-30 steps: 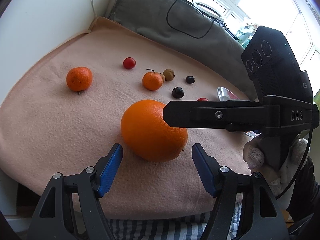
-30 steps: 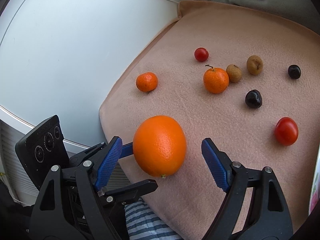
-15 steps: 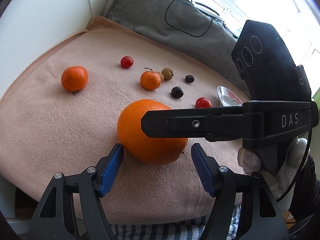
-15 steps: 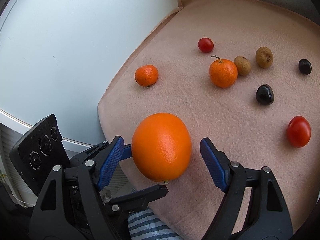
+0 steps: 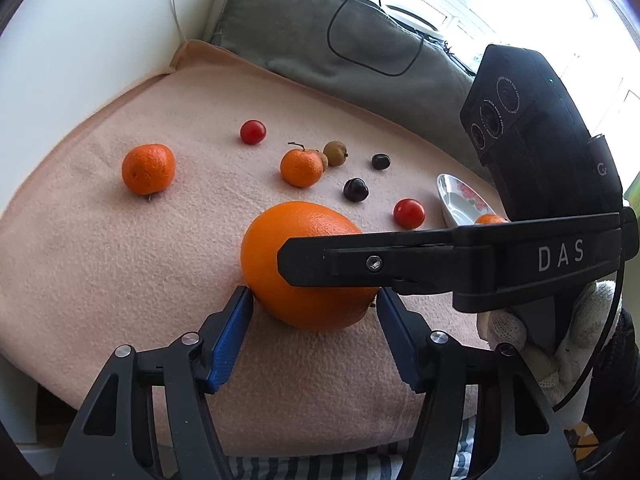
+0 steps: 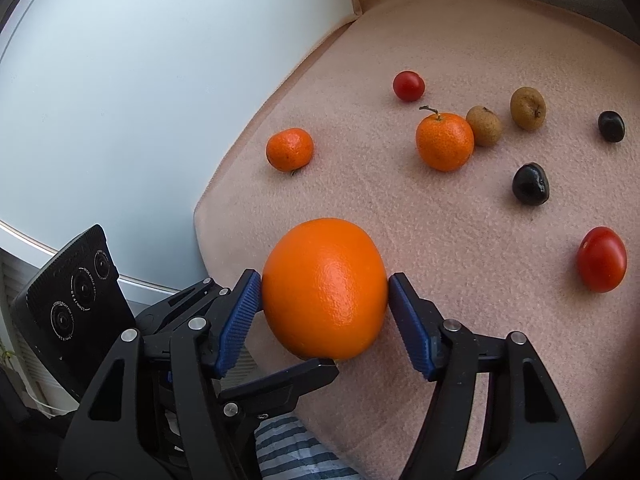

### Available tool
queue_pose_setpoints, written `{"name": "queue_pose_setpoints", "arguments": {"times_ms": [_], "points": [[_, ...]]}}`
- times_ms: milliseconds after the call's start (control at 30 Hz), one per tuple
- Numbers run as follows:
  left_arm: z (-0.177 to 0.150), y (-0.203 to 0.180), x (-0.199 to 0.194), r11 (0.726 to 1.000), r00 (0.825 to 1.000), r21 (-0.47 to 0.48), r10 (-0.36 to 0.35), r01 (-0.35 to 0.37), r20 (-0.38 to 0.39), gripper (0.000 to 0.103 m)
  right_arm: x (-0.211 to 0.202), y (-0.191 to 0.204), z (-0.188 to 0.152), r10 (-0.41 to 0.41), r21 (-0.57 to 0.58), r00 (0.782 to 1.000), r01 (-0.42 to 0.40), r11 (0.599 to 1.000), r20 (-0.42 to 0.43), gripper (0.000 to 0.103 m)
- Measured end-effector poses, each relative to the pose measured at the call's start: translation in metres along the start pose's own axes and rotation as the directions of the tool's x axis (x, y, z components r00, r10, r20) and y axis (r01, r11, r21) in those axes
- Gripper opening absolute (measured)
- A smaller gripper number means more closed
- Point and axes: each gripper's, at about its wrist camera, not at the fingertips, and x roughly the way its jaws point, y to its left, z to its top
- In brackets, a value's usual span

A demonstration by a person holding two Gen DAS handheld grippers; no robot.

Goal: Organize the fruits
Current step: 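Close the right gripper around the smooth orange and lift it, then carry the smooth orange with the right gripper beside the first orange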

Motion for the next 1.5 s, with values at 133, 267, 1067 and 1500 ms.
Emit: {"name": "queue_pose_setpoints", "arguments": {"times_ms": [133, 267, 1067, 1500], "points": [[0.001, -0.003, 0.001, 1.0, 1.0, 0.014, 0.001, -0.002, 0.003, 0.064, -0.006, -0.001, -0.001, -0.004, -0.005, 1.0, 0.004, 1.0, 0.015, 0.069], [0.005, -0.009, 0.002, 1.0, 1.0, 0.019, -0.001, 0.001, 0.006, 0.064, -0.014, -0.004, -0.002, -0.009, -0.003, 0.999, 0.009, 1.0, 0.033, 0.069], [0.048, -0.088, 0.031, 0.98, 0.993, 0.166, -0.118, 0.113, 0.024, 0.064, -0.116, -0.051, -0.006, -0.112, 0.071, 0.973, 0.1, 0.992, 0.199, 0.068], [0.07, -0.137, 0.069, 0.955, 0.98, 0.222, -0.199, 0.197, -0.017, 0.064, -0.162, -0.102, -0.009, -0.188, 0.17, 0.948, 0.147, 0.974, 0.257, 0.068]]}}
